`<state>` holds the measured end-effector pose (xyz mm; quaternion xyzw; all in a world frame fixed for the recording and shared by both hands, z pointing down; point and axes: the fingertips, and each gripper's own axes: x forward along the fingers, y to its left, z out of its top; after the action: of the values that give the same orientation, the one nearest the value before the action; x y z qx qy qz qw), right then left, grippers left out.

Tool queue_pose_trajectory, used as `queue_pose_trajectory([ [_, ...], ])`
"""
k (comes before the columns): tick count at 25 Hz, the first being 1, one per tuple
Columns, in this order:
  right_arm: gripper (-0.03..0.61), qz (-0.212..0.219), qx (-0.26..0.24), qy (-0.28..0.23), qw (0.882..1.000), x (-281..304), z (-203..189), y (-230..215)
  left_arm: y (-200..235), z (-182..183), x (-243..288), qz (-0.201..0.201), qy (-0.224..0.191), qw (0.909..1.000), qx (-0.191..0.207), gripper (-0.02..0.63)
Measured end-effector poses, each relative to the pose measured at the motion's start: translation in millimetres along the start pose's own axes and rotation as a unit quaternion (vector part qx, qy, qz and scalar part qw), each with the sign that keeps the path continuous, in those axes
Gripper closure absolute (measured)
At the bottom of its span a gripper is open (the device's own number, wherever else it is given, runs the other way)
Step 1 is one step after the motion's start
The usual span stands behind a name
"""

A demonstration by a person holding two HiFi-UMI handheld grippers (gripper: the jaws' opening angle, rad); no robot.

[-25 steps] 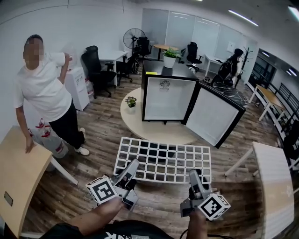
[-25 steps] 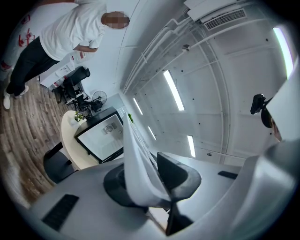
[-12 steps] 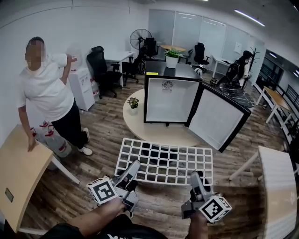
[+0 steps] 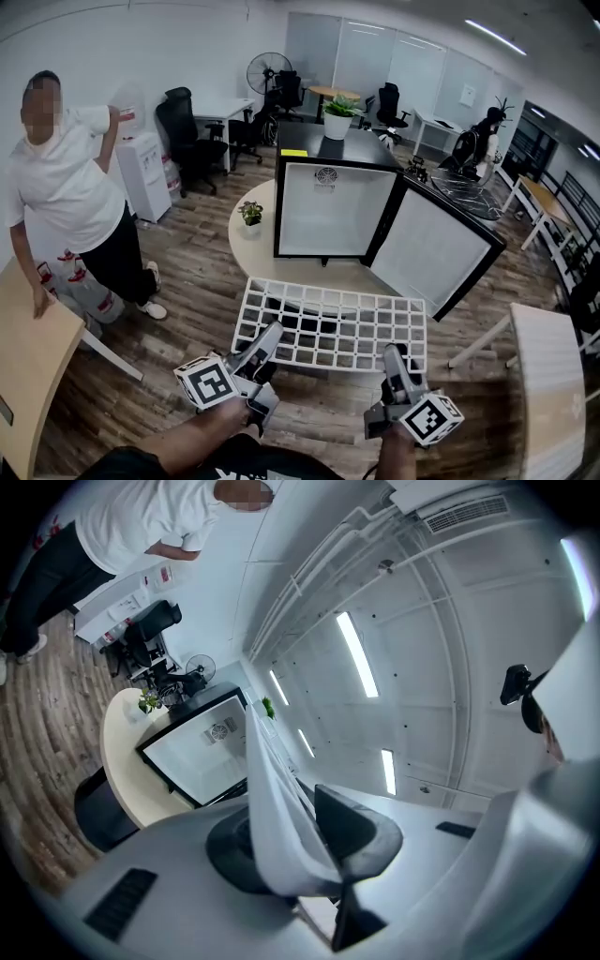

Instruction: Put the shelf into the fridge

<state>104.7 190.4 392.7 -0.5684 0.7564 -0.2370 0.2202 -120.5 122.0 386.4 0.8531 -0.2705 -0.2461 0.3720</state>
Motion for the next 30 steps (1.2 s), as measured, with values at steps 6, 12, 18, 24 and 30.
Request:
queue_pose_trajectory([
  [6,0.411,0.010,0.013,-0.006,1.000,61,6,-15,38,31,45,0.006,0.016,0.9999,0.003,0.523],
  [12,0.411,-0.010,0.019,0.001,1.000,116,4,-38,81,55,85,0.013,0.027,0.9995,-0.010,0.521],
  [18,0.411,-0.024,0.026,0.000,0.999,172,5,-55,125,80,126,0.011,0.044,0.9988,-0.019,0.520],
  [24,0.411,-0.085,0.033,0.008,0.996,208,1,-85,161,97,158,0.003,0.059,0.9975,-0.040,0.519],
  [30,0.411,-0.136,0.023,0.029,0.990,229,8,-120,184,100,188,0.010,0.061,0.9966,-0.054,0.520],
])
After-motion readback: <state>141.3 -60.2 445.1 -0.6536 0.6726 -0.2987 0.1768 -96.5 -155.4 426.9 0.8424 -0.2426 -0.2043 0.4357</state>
